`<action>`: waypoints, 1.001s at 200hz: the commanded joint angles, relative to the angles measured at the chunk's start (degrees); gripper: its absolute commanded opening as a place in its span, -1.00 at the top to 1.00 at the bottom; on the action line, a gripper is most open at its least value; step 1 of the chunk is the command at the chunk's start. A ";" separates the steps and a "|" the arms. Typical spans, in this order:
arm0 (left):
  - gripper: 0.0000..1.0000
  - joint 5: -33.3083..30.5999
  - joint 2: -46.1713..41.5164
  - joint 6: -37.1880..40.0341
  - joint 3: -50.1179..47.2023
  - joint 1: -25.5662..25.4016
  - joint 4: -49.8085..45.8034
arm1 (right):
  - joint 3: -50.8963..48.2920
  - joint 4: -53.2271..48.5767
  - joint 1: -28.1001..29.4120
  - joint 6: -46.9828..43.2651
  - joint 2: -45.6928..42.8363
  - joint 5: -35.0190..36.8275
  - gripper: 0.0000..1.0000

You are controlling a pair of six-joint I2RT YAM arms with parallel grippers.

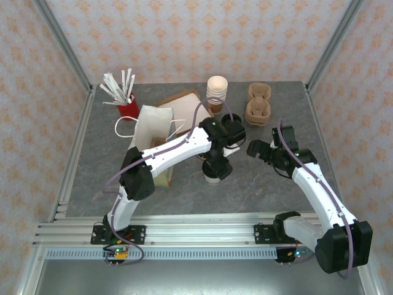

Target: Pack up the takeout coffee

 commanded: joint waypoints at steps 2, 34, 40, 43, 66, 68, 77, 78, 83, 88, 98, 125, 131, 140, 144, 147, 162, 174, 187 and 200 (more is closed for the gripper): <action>-0.68 -0.69 1.10 1.45 1.51 0.34 -1.87 | -0.57 -0.24 -0.04 -0.39 -0.60 -0.49 -1.00; -0.67 0.02 0.33 1.38 2.54 0.30 -2.34 | -0.77 0.11 -0.05 -0.42 -0.52 -0.61 -1.00; -0.67 0.00 0.09 1.44 2.48 0.37 -2.22 | -0.76 0.11 -0.04 -0.49 -0.43 -0.80 -0.99; -0.67 0.02 -0.03 1.37 2.48 0.37 -2.14 | -0.82 0.16 -0.04 -0.47 -0.42 -0.76 -0.99; -0.67 -0.53 -0.10 1.27 2.42 0.45 -2.15 | -0.86 0.53 -0.06 -0.44 -0.26 -1.01 -0.99; -0.67 -0.46 -0.13 1.34 2.35 0.45 -2.08 | -0.98 0.46 -0.05 -0.49 -0.18 -1.01 -0.99; -0.67 -0.15 -0.08 1.45 2.09 0.56 -1.91 | -0.94 0.54 -0.05 -0.53 -0.06 -1.01 -0.99; -0.67 -0.12 -0.07 1.45 2.11 0.60 -1.91 | -0.93 0.52 -0.05 -0.56 -0.06 -1.01 -0.99; -0.67 0.02 0.02 1.53 2.10 0.65 -1.98 | -0.89 0.50 -0.05 -0.66 -0.07 -1.10 -0.99; -0.67 0.12 0.18 1.54 2.12 0.73 -2.00 | -0.92 0.55 -0.04 -0.66 -0.07 -1.10 -1.00; -0.68 0.24 0.55 1.63 2.21 0.89 -2.08 | -0.92 0.50 -0.04 -0.67 -0.07 -1.27 -1.00; -0.68 1.11 1.17 1.83 2.28 1.13 -1.82 | -0.75 0.45 -0.07 -0.70 -0.07 -1.36 -1.00; -0.68 1.31 1.24 1.91 2.30 1.09 -1.80 | -0.72 0.41 -0.04 -0.75 -0.08 -1.37 -0.99; -0.68 1.67 1.33 1.88 2.17 1.09 -1.76 | -0.75 0.52 -0.04 -0.73 0.00 -1.30 -0.99; -0.68 1.82 1.39 2.01 2.13 1.09 -1.67 | -0.72 0.51 -0.04 -0.80 0.02 -1.23 -1.00; -0.68 1.83 1.46 1.99 2.13 1.09 -1.66 | -0.67 0.65 -0.04 -0.85 0.02 -1.27 -1.00; -0.68 2.00 1.79 1.99 2.09 1.09 -1.67 | -0.75 0.59 -0.04 -0.85 0.19 -1.41 -1.00; -0.68 2.35 1.92 1.90 1.98 1.09 -1.42 | -0.61 0.66 -0.04 -0.84 0.25 -1.45 -0.99; -0.68 2.47 2.05 1.89 1.95 1.09 -1.40 | -0.64 0.64 -0.07 -0.90 0.30 -1.44 -0.99; -0.68 2.48 2.23 1.90 1.95 1.05 -1.43 | -0.61 0.58 -0.04 -0.99 0.28 -1.62 -0.99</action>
